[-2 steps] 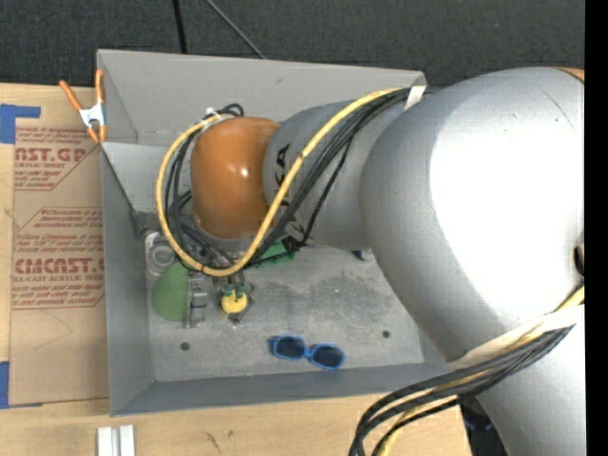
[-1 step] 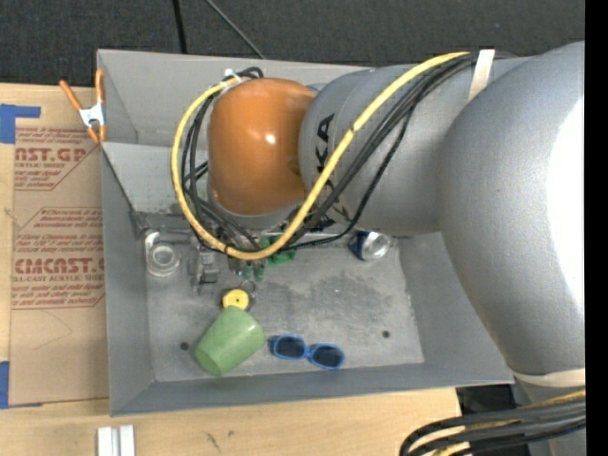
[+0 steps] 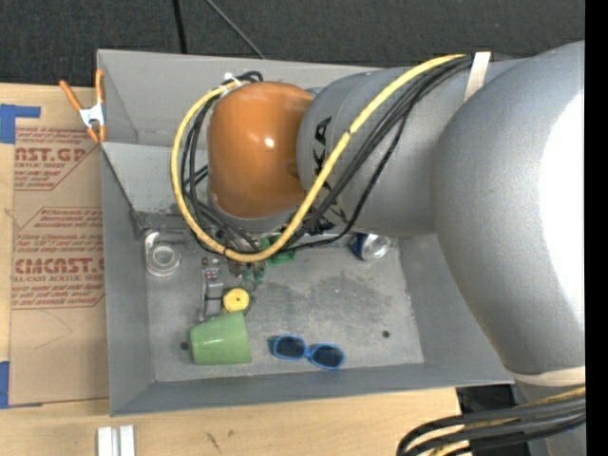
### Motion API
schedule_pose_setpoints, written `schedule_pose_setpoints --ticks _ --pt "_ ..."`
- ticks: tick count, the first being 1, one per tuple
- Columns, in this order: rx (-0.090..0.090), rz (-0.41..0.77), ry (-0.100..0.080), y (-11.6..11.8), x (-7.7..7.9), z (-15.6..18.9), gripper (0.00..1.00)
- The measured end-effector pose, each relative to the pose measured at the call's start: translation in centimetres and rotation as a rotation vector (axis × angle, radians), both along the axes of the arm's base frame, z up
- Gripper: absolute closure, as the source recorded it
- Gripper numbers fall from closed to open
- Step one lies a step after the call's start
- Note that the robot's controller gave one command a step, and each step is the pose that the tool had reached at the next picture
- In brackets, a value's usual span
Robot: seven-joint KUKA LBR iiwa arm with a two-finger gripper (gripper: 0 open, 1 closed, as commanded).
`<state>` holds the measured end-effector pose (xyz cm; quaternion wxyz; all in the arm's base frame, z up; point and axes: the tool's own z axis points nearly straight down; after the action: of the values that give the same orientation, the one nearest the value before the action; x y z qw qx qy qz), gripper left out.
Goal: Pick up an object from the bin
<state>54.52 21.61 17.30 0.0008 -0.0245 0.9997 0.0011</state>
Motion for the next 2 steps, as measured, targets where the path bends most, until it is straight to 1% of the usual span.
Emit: schedule_pose_setpoints --ticks 1,2 --pt "0.009 0.170 0.020 -2.79 -4.72 -9.45 0.00" --pt "0.013 0.173 -0.001 -2.78 -4.34 -9.39 1.00"
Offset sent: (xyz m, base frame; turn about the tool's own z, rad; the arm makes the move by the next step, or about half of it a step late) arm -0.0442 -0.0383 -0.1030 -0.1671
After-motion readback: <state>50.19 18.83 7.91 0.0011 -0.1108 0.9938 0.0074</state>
